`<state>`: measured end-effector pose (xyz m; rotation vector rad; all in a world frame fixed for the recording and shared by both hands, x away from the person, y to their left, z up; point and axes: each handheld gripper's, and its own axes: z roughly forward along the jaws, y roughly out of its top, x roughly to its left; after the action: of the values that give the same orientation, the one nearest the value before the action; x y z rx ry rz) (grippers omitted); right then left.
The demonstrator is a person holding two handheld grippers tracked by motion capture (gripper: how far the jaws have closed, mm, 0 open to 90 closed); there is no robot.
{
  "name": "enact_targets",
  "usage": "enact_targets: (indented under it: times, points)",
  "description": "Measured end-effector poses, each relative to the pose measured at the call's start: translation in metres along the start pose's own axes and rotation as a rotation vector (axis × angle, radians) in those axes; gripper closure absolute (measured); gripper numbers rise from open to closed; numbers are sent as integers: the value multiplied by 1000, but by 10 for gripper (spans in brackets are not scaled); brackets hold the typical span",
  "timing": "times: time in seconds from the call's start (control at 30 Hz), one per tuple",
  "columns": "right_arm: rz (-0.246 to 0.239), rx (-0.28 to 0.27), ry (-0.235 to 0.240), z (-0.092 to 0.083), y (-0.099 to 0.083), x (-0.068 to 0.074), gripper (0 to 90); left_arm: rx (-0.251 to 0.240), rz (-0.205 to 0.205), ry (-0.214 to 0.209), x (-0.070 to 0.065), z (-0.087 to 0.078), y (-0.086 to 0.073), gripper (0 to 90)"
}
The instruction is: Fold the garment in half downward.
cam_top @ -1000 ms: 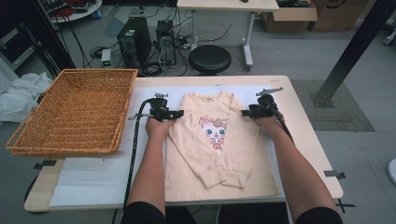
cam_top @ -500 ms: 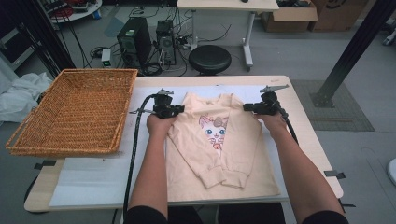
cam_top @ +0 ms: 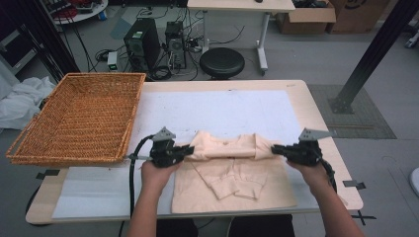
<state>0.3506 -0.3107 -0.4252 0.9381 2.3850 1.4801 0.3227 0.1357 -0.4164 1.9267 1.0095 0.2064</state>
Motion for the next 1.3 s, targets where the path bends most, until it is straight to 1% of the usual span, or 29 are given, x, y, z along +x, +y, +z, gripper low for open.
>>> enact_targets:
  times: [0.03,0.07,0.1,0.13,0.17,0.2,0.23,0.27,0.33,0.37,0.43,0.47,0.5,0.57,0.6,0.63,0.67,0.7,0.73,0.77,0.8,0.83,0.87,0.9,0.93,1.0,1.1,1.2,1.3]
  points:
    - [10,21,-4,0,-12,6,846,19,-2,5,-2,2,-5,832]
    - [21,34,-7,0,-18,8,838,45,8,19,-3,4,-11,815]
    - [30,49,-14,1,-23,10,816,67,14,34,-4,7,-15,768]
    - [34,63,-26,2,-26,12,762,91,9,34,-4,8,-17,692]
    - [36,76,-33,2,-25,12,703,91,-1,22,-3,8,-16,600]
    - [36,80,-34,0,-21,11,650,74,-23,20,-1,5,-14,521]
    - [31,68,-51,-5,-15,9,613,36,-45,22,2,0,-11,467]
    - [31,42,-70,-12,-8,5,605,0,-49,36,6,-6,-8,424]
    - [46,-11,-116,-24,5,-5,577,-30,-64,89,14,-12,-3,394]
    - [52,-12,-135,-26,7,-9,569,-32,-84,118,21,-13,-1,368]
    - [76,22,-176,-23,8,-23,535,-13,-114,152,32,-9,0,344]
    - [97,39,-183,-18,5,-29,523,-4,-128,174,37,-6,-1,328]
    - [114,57,-186,-12,2,-34,518,2,-145,179,42,-2,-2,317]
    - [138,89,-163,1,-6,-41,513,12,-155,179,49,4,-4,310]
    - [148,119,-147,7,-9,-41,527,34,-160,172,52,8,-6,307]
    - [145,147,-128,15,-13,-40,523,56,-157,150,53,12,-7,309]
    - [137,126,-132,16,-14,-38,534,81,-151,143,53,16,-8,311]
    - [149,124,-121,17,-14,-38,534,74,-126,157,51,17,-9,307]
    - [156,122,-110,17,-14,-37,562,82,-100,180,48,19,-9,352]
    - [149,132,-92,18,-13,-35,611,91,-84,192,46,19,-8,410]
    - [142,137,-83,19,-13,-34,655,99,-70,175,43,19,-8,493]
    - [136,146,-61,20,-13,-32,731,104,-66,173,42,20,-8,617]
    - [133,151,-45,21,-13,-31,767,109,-69,158,42,20,-8,698]
    - [132,151,-44,22,-13,-30,789,106,-77,154,43,21,-8,748]
    - [134,152,-46,23,-12,-29,804,99,-84,156,43,21,-7,767]
    - [129,159,-45,24,-10,-31,820,83,-80,168,45,20,-5,795]
    - [121,127,-78,26,-1,-36,826,42,-91,199,54,18,3,809]
    - [104,98,-109,35,15,-43,828,25,-81,234,66,20,19,810]
    - [96,97,-134,48,31,-54,828,22,-89,262,81,28,38,810]
